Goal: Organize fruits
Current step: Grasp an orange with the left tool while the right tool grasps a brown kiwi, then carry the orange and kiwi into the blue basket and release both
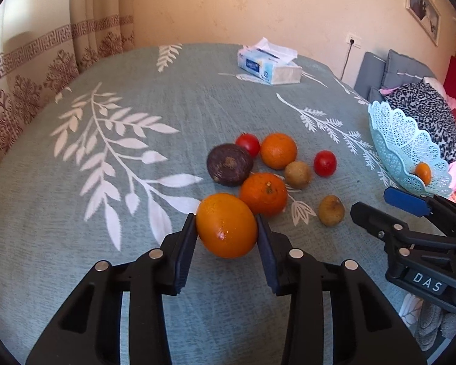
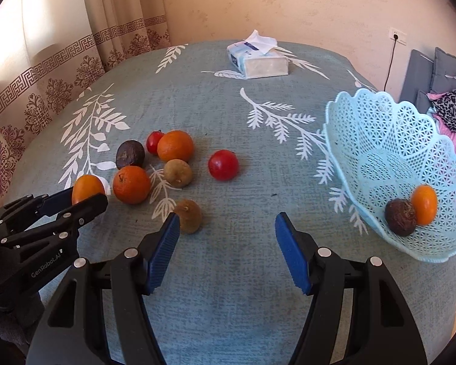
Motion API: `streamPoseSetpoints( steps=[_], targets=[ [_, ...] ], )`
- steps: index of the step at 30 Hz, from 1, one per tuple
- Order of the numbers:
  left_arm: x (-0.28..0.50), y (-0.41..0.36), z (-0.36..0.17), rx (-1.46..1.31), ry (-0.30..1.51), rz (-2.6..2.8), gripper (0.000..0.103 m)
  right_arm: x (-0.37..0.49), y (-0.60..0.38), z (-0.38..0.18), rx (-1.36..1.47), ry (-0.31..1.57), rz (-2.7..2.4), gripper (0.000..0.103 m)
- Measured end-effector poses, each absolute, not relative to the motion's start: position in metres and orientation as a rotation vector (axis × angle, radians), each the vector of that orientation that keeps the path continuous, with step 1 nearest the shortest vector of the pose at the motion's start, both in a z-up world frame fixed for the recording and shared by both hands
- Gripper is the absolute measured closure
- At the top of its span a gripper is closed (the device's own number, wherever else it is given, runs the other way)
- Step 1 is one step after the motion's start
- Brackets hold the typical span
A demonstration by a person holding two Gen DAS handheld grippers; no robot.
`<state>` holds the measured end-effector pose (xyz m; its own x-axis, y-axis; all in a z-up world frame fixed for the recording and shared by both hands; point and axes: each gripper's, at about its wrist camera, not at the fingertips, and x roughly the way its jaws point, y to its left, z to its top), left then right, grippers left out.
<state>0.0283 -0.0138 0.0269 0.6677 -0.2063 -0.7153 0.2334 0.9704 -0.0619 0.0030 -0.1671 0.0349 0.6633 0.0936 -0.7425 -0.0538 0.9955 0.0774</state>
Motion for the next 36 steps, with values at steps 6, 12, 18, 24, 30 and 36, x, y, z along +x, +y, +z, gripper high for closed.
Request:
streamPoseSetpoints(
  steps=[6,12,18,24,30,36],
  targets=[
    [0.027,-0.004,0.034,0.054,0.765,-0.2,0.064,0.016,-0.154,0.029,0.042,0.869,0.123,0.036],
    [0.026,0.004,0.037,0.046,0.753,-0.175,0.064,0.025,-0.143,0.023,0.023,0.889,0.149,0.036],
    [0.025,0.008,0.037,0.04,0.75,-0.167,0.064,0.031,-0.135,0.015,-0.005,0.907,0.151,0.052],
    [0.026,0.009,0.037,0.04,0.751,-0.166,0.064,0.031,-0.135,0.014,-0.015,0.9,0.138,0.071],
    [0.026,0.009,0.037,0.039,0.752,-0.164,0.064,0.026,-0.135,0.017,-0.016,0.89,0.148,0.077],
    [0.026,0.007,0.039,0.042,0.75,-0.167,0.064,0.017,-0.142,0.025,0.006,0.869,0.145,0.077]
  ],
)
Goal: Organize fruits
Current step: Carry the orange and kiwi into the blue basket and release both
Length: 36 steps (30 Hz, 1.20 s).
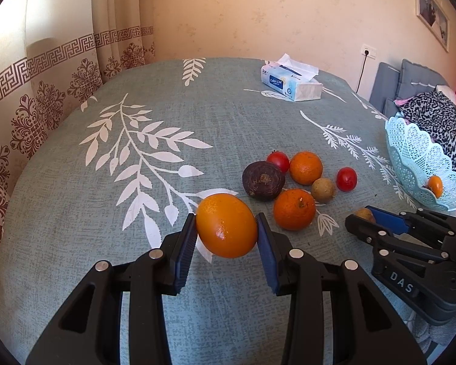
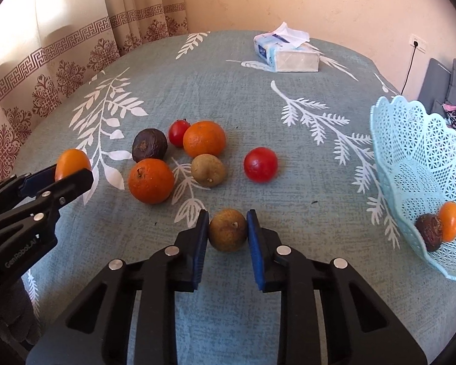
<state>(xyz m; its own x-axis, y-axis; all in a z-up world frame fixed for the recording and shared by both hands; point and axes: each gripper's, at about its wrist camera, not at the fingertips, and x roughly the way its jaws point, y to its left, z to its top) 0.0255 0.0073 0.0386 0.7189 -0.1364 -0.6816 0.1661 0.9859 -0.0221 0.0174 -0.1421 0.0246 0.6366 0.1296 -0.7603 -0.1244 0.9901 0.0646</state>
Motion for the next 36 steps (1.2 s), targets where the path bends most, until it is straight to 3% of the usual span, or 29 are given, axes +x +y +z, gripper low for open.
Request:
streamPoseSetpoints(
  steps=[19,36],
  targets=[
    [0.021,-0.032,0.054,0.096,0.727,-0.217,0.064,-0.003,-0.206,0.063,0.044,0.733,-0.028,0.077],
    [0.023,-0.089,0.066,0.168,0.711,-0.301,0.064,-0.009,-0.271,0.064,0.115,0.707,-0.162,0.077]
  ],
)
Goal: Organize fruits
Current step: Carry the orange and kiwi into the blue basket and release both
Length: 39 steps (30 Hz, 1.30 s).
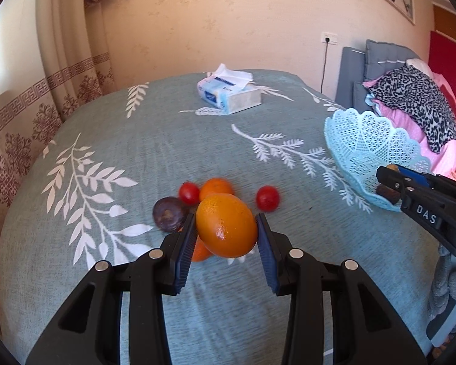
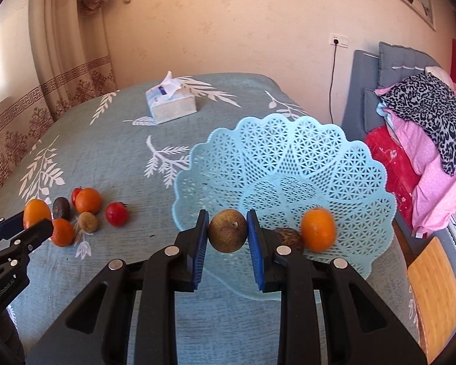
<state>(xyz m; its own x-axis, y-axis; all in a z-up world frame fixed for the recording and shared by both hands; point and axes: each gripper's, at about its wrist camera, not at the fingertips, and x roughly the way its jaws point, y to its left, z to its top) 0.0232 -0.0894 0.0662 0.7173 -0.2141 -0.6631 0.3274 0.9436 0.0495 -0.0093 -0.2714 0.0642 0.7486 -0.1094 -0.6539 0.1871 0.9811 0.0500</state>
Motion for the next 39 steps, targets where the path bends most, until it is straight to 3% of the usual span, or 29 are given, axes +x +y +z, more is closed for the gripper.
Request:
streamPoseSetpoints(
  steps=[5,9,23,26,39],
  targets=[
    [0.026,-0.108,0.07,0.189,0.702,-0.327,0.064,-0.011,-0.282,0.063,0.114,0.691,-0.2,0.076],
    [0.029,-0.123,0.073,0.204,0.693,-0.35,0.064,-0.014,-0.291,0.064,0.122,0.675,-0.224,0.068],
    [0.046,-0.179,0.084,0.222,0.676,-0.434,0.064,-0.022,-0.314,0.069,0.14,0.643,-0.277,0.067],
    [0.051,-0.192,0.084,0.223,0.679,-0.461,0.064,-0.025,-0.318,0.07,0.148,0.632,-0.291,0.059],
    [0.073,-0.232,0.072,0.216,0.715,-0.554,0.063,-0.031,-0.333,0.068,0.173,0.63,-0.33,0.058]
  ],
)
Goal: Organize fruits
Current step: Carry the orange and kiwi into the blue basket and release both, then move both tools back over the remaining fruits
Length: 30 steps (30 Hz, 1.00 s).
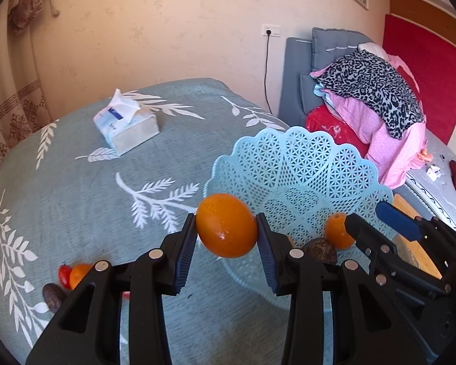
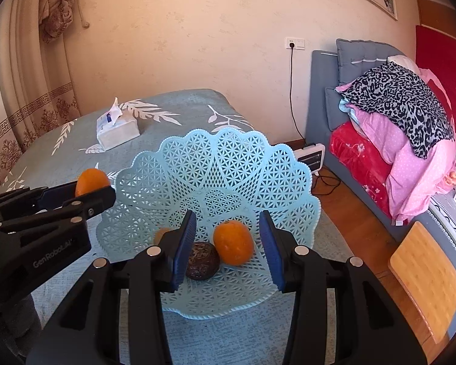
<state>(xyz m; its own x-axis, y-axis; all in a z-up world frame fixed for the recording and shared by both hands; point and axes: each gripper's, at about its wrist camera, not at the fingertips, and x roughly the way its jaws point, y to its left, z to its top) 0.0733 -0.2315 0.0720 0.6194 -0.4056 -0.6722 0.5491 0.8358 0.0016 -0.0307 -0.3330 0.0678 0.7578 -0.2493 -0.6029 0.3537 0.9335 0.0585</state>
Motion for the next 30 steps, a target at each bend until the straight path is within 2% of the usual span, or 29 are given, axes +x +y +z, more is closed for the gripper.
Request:
streamPoseSetpoints(
  steps=[3,5,7,10,15,21,30],
  targets=[
    [0.077,-0.234,0.07,0.188,0.718,-0.566,0.063,-0.032,-0.336,0.067,0.182,0.63,-0.336,0.058],
    [0.078,-0.234,0.07,0.177,0.714,-0.565,0.056,-0.031,-0.337,0.067,0.185,0.631,-0.336,0.058],
    [0.078,-0.232,0.073,0.169,0.694,-0.566,0.044,-0.031,-0.337,0.066,0.187,0.632,-0.335,0.058],
    [0.076,-0.23,0.079,0.174,0.667,-0.565,0.035,-0.032,-0.336,0.066,0.187,0.63,-0.334,0.051],
    [0.077,-0.219,0.086,0.152,0.654,-0.536,0.021,-0.031,-0.331,0.067,0.177,0.63,-0.326,0.05],
    [0.079,-0.204,0.087,0.136,0.667,-0.5,0.015,-0.031,-0.325,0.068,0.173,0.629,-0.314,0.05],
    [0.081,-0.172,0.087,0.09,0.678,-0.455,0.015,-0.029,-0.312,0.068,0.183,0.639,-0.234,0.05]
  ],
)
